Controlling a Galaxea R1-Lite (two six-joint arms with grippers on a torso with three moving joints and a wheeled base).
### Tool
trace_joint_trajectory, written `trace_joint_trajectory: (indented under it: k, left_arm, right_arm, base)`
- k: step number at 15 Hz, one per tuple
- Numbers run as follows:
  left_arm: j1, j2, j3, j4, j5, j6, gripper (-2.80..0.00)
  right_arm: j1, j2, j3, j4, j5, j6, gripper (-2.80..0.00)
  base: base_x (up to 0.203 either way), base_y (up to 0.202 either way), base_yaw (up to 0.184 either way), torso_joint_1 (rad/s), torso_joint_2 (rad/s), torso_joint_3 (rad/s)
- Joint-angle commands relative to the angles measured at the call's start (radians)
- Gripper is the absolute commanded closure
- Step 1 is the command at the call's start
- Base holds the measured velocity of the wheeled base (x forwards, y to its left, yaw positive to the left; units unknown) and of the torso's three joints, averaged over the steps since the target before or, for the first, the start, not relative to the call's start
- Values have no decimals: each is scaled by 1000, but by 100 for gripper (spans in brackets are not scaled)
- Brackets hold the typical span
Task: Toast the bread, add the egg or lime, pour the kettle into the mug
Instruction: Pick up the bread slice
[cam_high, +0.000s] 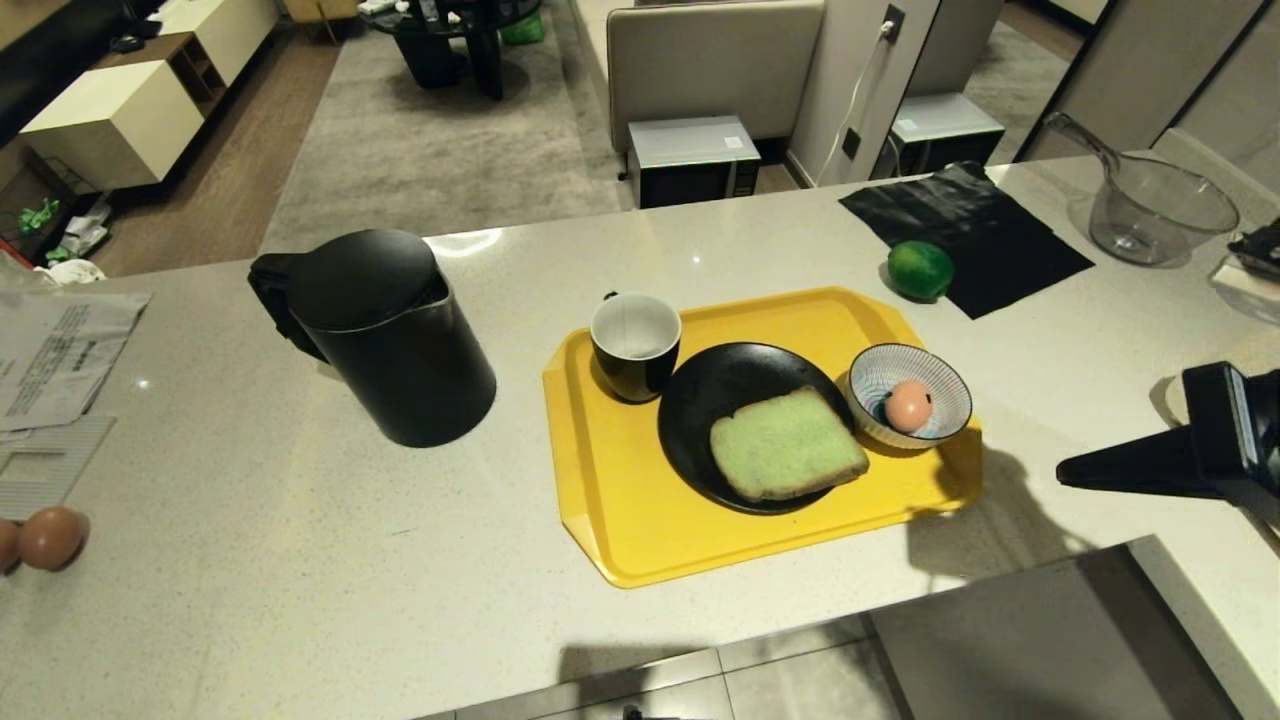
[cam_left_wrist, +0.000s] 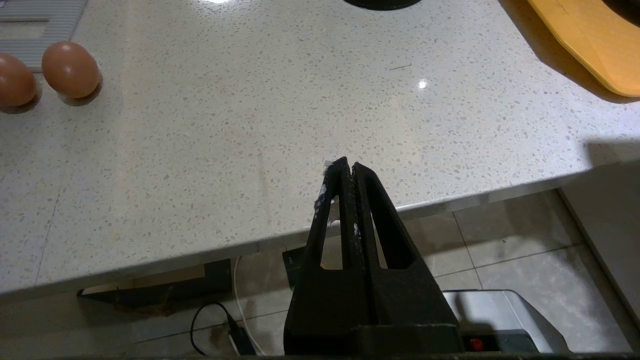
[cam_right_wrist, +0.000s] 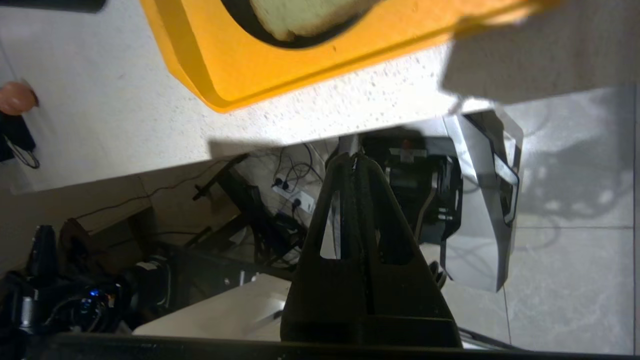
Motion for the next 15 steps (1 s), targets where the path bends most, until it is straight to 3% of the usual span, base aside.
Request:
trace_joint_trajectory:
  k: [1,8,14,15]
  left_arm:
    - [0,-1,0,0,0,0,0]
    - [0,-1,0,0,0,0,0]
    - [0,-1,0,0,0,0,0]
    - [0,-1,0,0,0,0,0]
  right_arm:
    - [1,-11,78,-5,8,13,0]
    - [7,56,254,-321,6,91,0]
    - [28,139,259,-419,9,94,0]
    - [35,139,262,-419,10,97,-280]
  base:
    - [0,0,0,0,0,0]
    - [0,0,0,0,0,0]
    - [0,0,0,0,0,0]
    - [0,0,0,0,0,0]
